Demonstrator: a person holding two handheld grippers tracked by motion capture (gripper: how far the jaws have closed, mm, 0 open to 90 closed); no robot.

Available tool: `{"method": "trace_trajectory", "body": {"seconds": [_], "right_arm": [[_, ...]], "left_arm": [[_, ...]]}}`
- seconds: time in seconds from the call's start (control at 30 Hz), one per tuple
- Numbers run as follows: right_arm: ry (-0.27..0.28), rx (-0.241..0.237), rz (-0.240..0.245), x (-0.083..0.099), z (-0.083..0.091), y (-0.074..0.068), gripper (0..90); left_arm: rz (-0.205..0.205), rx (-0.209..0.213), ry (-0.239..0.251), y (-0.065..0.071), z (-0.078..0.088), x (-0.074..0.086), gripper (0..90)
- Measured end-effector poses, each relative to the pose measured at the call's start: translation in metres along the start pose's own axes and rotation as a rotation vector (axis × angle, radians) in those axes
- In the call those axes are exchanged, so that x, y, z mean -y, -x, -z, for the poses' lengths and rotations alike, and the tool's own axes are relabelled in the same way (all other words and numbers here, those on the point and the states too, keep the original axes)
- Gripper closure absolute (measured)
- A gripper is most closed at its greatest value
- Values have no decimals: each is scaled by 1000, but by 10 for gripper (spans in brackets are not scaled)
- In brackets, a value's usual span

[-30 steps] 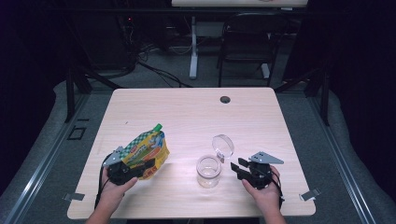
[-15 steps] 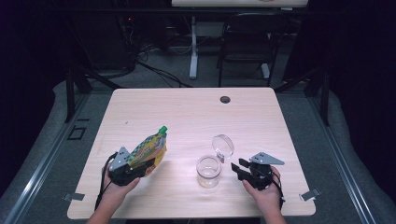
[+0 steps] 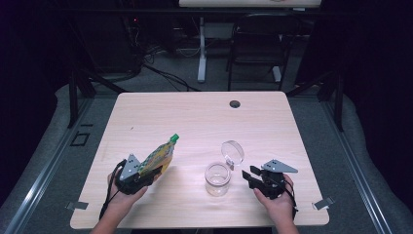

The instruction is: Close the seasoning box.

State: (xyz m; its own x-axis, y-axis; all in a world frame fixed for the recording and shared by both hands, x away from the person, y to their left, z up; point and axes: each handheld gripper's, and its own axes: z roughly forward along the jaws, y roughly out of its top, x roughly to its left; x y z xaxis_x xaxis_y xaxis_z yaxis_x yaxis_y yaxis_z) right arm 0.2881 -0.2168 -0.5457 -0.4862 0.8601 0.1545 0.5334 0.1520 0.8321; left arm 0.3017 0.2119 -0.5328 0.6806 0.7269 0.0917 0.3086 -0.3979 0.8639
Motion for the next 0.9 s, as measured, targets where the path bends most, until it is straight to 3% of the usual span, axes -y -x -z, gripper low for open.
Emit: {"method": "trace_trajectory", "body": {"seconds": [0.9], "right_arm": [[2,-3,0,0,0,-1,576]], "left_arm": [[-89,-51,-44,10,-3,-2,640]]}}
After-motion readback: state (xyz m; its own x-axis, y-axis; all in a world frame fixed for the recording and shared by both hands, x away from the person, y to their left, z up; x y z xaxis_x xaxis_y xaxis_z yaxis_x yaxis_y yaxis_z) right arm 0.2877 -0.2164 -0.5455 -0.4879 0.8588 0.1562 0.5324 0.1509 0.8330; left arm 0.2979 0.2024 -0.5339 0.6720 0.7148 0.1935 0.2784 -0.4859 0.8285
